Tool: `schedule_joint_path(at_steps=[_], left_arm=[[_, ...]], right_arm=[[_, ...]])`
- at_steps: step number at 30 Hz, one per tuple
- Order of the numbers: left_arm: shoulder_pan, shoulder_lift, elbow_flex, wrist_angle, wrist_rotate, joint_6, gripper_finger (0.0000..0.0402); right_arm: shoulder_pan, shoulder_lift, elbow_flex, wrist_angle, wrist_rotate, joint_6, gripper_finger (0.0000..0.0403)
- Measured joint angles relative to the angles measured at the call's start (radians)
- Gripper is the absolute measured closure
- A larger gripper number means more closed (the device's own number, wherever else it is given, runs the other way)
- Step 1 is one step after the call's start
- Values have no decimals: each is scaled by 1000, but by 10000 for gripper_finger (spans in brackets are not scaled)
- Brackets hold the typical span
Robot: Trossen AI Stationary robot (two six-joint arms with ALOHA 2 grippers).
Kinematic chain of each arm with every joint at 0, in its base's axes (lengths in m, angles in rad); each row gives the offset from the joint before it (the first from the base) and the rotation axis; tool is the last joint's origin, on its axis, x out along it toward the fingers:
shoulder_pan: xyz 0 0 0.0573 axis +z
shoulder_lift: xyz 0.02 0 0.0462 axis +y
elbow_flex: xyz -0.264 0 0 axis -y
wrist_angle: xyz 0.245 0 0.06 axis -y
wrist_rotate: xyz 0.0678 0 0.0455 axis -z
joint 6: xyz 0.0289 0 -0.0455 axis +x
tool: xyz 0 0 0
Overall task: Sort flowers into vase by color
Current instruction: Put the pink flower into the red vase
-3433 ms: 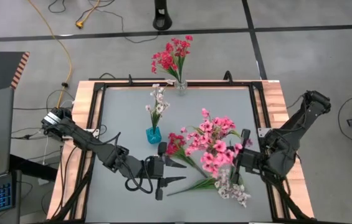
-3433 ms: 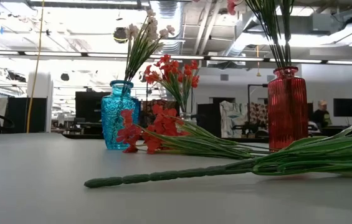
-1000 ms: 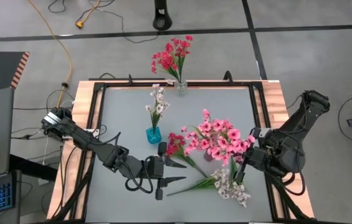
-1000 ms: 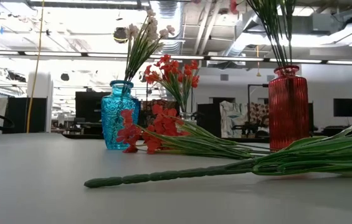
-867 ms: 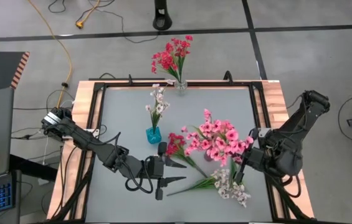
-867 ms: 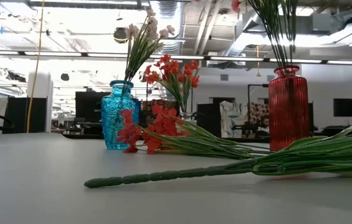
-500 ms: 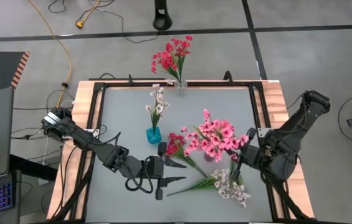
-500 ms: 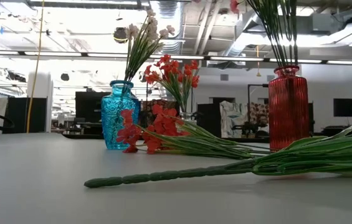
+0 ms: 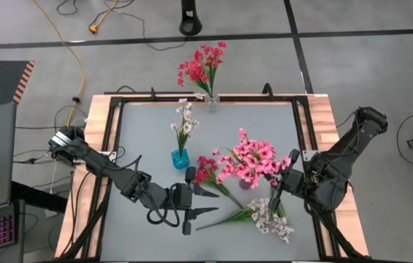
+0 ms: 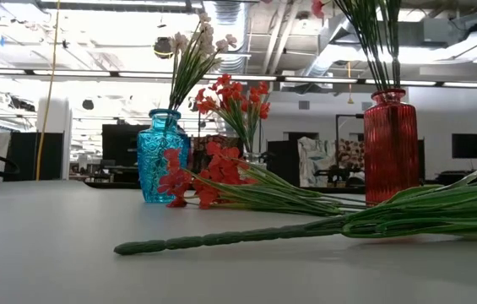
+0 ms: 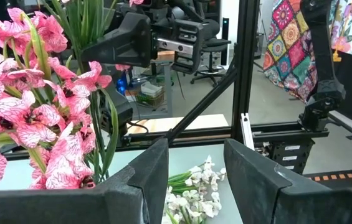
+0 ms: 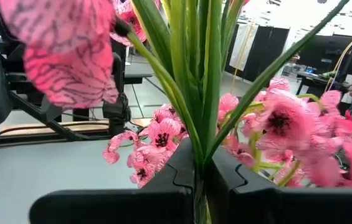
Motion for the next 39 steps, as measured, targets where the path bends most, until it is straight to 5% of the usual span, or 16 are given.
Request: schedule_joint_path(at_steps=[14,39], left_arm=[[0,0,0,0,0,0,258],[0,0,0,0,0,0,258]], right_arm=[[-45,24,0,9,-3,-4,362],[-1,24,0,-397,-41,449,358]])
